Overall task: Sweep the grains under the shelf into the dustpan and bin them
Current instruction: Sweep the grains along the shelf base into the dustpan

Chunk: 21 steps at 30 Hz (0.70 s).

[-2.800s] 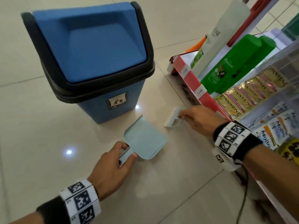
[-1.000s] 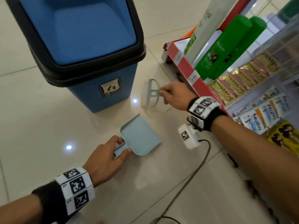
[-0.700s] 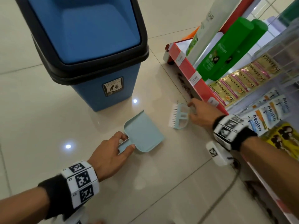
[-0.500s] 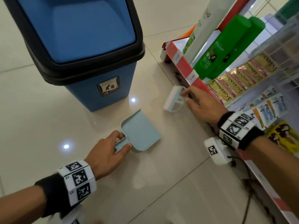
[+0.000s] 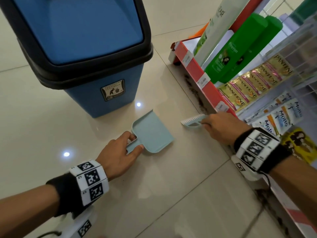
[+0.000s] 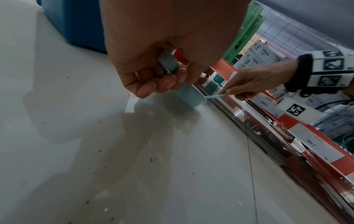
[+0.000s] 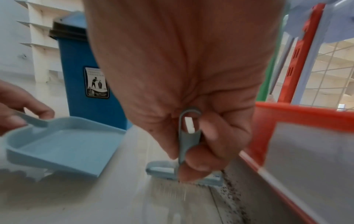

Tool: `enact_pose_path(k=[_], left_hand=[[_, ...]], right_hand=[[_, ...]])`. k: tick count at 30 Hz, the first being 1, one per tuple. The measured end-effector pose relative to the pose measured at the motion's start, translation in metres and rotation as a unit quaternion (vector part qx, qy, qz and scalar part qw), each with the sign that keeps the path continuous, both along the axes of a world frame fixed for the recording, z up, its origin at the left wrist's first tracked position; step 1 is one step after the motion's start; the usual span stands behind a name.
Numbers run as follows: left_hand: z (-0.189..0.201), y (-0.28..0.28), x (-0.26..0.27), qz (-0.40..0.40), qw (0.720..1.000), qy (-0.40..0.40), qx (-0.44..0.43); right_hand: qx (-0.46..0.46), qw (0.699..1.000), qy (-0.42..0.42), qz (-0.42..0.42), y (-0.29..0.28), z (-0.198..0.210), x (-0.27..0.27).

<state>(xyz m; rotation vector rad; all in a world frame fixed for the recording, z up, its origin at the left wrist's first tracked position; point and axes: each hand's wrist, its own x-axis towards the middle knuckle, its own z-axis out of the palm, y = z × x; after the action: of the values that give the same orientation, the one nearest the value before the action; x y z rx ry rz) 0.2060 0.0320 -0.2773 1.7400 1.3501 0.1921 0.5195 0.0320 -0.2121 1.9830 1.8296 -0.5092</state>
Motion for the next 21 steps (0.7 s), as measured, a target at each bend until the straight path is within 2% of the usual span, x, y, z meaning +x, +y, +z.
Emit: enact_pose_path(k=[2, 6, 11, 17, 21], left_hand=[[-0.002, 0.004, 0.002, -0.003, 1.0, -0.001, -0.004], [-0.003, 0.015, 0.014, 0.005, 1.0, -0.013, -0.013], [-0.005, 0.039, 0.035, 0.022, 0.999, -0.037, -0.011], [-0.009, 0.065, 0.046, 0.047, 0.996, -0.076, -0.022], [-0.015, 0.068, 0.049, 0.05, 0.995, -0.081, -0.024]], right_hand=[[0.05, 0.999, -0.002, 0.006, -0.001, 0.006, 0.003], [0.195, 0.979, 0.061, -0.004, 0.034, -0.001, -0.019], [0.29, 0.957, 0.016, 0.01, 0.113, -0.04, -0.053], [0.292, 0.951, -0.025, -0.095, 0.154, -0.081, -0.051], [0.257, 0.959, -0.036, -0.113, 0.151, -0.087, -0.045]])
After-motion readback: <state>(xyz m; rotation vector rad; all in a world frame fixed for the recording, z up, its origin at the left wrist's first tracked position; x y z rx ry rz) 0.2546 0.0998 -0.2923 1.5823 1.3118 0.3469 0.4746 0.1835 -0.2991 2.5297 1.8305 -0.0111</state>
